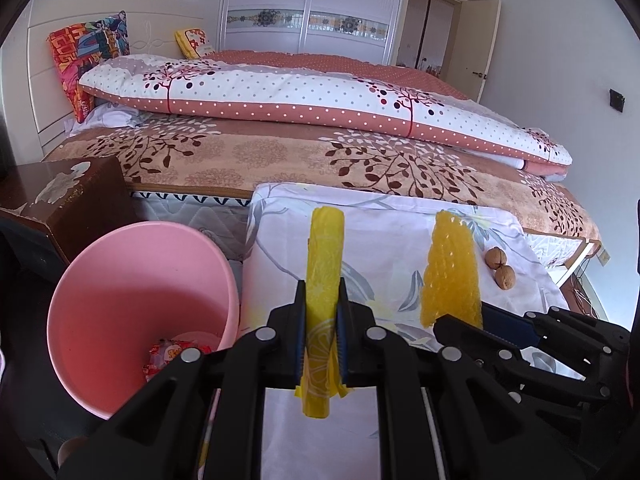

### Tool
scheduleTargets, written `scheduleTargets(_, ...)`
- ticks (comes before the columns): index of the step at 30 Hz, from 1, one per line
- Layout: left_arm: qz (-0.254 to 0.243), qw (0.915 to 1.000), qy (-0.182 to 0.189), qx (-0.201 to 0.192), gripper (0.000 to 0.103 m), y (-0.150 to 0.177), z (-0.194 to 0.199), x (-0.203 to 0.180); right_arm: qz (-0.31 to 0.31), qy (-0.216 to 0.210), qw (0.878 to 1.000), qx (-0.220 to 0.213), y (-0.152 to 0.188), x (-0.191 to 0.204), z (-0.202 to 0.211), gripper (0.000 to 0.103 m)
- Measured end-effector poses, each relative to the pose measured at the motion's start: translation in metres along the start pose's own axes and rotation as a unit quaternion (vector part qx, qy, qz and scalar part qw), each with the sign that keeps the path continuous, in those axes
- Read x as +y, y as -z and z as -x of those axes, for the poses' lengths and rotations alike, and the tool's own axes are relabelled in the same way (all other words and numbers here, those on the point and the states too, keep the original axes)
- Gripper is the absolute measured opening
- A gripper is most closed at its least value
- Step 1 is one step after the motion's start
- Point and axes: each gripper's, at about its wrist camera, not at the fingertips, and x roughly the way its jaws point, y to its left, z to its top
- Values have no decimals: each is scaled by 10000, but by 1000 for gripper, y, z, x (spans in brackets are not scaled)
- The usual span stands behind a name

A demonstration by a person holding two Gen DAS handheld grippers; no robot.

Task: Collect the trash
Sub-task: 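Lower both grippers over the pink bin and open them to drop the items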

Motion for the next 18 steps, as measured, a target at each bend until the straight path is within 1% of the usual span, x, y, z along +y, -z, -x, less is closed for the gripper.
scheduleTargets(8, 273, 9991, -326, -44, 11, -8, -1, 41, 374, -205, 9991, 43, -23, 35, -24, 23)
scheduleTargets(18, 633, 9957, -680, 62, 11, -2, -4, 88, 839, -489, 9951, 180, -38, 87, -57, 23)
